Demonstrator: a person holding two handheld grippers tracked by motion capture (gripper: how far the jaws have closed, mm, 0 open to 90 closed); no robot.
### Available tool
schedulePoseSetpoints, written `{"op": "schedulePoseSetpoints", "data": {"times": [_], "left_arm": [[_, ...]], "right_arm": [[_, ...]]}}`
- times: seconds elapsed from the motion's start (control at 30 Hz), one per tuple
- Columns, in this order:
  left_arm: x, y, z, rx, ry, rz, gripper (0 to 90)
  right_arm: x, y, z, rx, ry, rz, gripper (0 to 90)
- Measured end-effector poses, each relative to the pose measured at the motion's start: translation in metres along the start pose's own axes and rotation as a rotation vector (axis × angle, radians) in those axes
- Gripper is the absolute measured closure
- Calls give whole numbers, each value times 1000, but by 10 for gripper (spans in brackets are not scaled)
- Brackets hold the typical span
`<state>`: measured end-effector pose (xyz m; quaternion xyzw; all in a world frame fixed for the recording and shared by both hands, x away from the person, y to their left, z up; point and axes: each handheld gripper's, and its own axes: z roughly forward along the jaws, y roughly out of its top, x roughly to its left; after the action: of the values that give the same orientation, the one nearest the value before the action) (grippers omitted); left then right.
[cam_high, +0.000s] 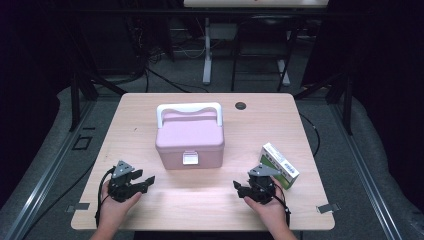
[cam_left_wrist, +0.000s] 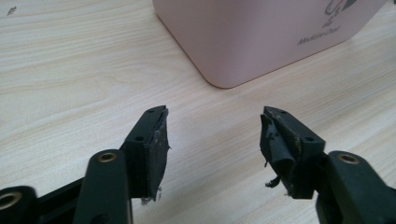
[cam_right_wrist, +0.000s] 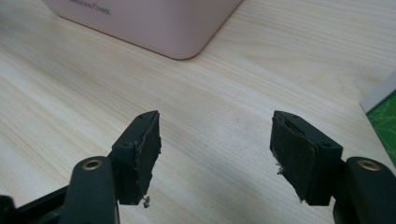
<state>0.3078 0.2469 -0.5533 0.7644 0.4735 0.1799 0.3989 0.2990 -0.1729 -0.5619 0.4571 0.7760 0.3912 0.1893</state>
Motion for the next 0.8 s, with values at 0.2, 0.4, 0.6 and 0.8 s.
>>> {"op": "schedulePoseSetpoints", "data": {"times": [0.2,0.4,0.6,0.8], "left_arm": [[2,-2,5,40,-14,-16,361],[0,-1,1,32,-12,-39,353],[0,1,-2,-8,-9,-61,344],[5,3,-7,-33,-5,-71,338]], "right_arm": [[4,0,2,-5,15,-35,305],[7,2,5,-8,14,-33,272],[12,5,3,-39,25,-27,252],[13,6,10,-13,29,-45,199]]}}
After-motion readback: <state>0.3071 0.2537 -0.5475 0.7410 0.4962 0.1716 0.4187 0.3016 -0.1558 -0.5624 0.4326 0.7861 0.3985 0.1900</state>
